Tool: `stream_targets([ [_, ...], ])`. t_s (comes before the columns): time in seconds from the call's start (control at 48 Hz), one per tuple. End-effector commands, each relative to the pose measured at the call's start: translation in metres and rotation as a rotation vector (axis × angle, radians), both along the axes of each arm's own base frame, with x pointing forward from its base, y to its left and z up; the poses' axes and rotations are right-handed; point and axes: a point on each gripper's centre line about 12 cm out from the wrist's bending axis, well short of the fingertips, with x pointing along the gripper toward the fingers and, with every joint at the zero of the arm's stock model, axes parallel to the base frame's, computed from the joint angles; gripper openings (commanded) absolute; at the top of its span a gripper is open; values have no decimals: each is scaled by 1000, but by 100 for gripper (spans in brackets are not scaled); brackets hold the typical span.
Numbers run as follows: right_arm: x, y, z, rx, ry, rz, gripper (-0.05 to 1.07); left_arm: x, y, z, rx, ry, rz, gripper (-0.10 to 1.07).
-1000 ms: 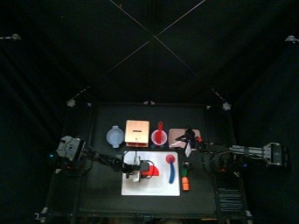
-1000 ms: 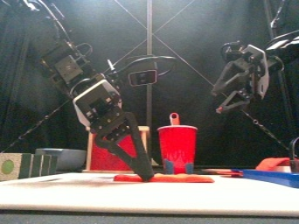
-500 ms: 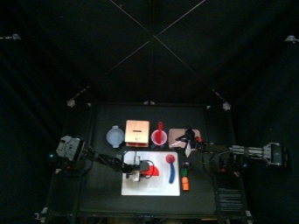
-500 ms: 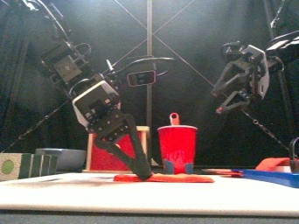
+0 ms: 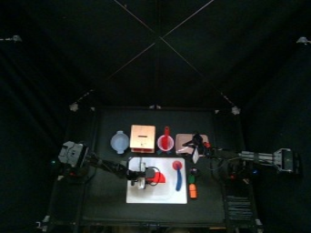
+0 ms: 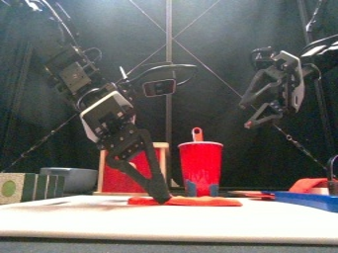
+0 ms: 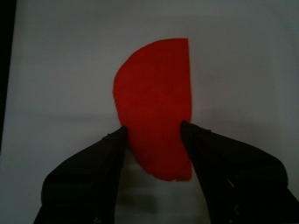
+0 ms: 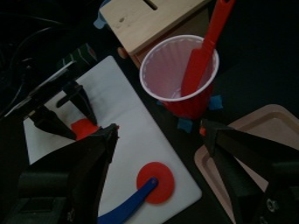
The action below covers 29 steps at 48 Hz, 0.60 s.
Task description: Grab top half of dough
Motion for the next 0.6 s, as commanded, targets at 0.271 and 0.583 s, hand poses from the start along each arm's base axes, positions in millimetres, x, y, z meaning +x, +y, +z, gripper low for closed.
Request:
stream_targets([
  [0.271,1,0,4,0,-14,-1,104,-5,2,4,9,-4,6,84],
  [0.583,1,0,4,0,-14,-1,104,-4,5,7,37,-12,25,73],
])
